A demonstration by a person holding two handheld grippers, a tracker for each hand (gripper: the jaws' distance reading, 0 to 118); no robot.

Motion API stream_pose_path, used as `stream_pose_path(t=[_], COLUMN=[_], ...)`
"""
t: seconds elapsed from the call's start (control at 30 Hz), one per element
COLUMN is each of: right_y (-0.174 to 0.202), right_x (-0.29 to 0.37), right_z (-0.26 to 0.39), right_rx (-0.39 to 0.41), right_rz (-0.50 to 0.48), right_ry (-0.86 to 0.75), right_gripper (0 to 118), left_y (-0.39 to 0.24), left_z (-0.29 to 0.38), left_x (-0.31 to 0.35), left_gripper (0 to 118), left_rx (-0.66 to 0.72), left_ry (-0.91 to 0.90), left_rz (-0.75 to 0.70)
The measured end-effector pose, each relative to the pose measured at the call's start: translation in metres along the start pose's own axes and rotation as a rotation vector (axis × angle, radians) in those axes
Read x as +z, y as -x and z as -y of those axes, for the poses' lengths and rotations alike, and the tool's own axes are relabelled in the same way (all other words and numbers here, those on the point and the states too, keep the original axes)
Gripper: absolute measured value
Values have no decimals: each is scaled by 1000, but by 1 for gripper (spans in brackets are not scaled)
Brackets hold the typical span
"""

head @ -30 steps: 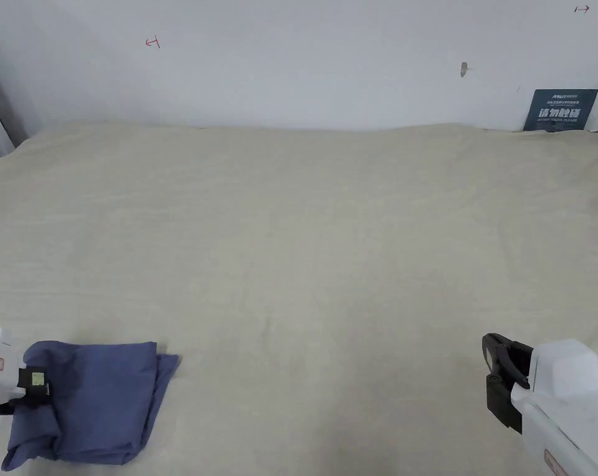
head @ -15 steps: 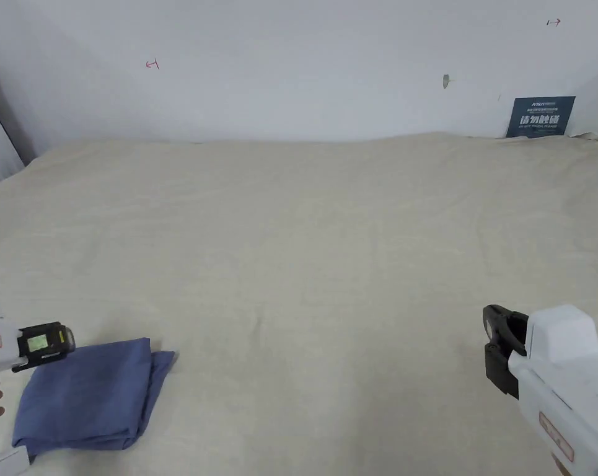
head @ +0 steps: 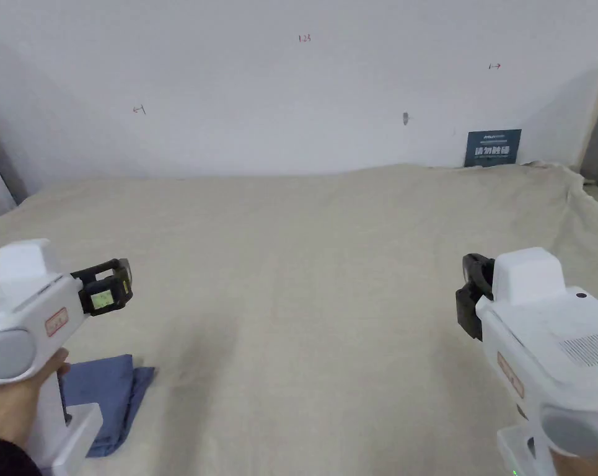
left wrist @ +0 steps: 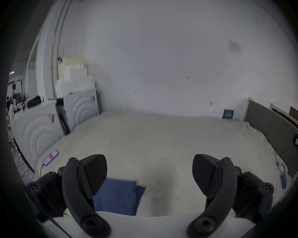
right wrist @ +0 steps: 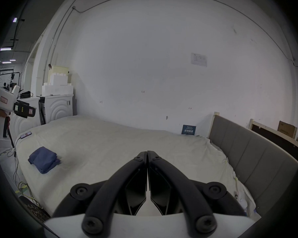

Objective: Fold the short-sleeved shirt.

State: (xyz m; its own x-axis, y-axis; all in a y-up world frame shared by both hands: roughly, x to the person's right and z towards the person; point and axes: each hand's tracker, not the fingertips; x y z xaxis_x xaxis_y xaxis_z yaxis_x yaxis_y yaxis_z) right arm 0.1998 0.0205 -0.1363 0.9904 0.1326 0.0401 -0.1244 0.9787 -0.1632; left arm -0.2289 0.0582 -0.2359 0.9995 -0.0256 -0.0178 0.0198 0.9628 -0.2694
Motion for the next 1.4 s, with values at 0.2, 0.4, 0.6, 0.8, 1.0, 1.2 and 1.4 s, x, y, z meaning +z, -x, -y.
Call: stream_pose_path(t=[0.2, 0.4, 0.6, 0.8, 1.0, 1.2, 1.4], right_y=[-8, -12, -17, -21, -27, -29, -27], right_x=[19, 33, 40, 41, 42, 42, 43], right_z=[-7, -7, -4, 1, 5, 5, 3], right_rx=[7, -15, -42, -53, -58, -58, -56], right_rz=[27, 64, 108, 137, 144, 138, 131], right_ry=[-45, -82, -103, -100, -95, -95, -100], right_gripper=[0, 0, 0, 0, 0, 0, 0], left_y=[-59, -96, -119, -129, -135, -136, -136], left_z=[13, 36, 56, 61, 62, 65, 66], left_x=[31, 40, 47, 50, 50, 50, 50], left_gripper=[89, 67, 12, 0, 0, 0, 0], left_rx=[-25, -23, -40, -47, -45, -55, -52], left_ry=[-182, -269, -348, -352, -344, -334, -330], left_rz=[28, 64, 97, 141, 155, 161, 163])
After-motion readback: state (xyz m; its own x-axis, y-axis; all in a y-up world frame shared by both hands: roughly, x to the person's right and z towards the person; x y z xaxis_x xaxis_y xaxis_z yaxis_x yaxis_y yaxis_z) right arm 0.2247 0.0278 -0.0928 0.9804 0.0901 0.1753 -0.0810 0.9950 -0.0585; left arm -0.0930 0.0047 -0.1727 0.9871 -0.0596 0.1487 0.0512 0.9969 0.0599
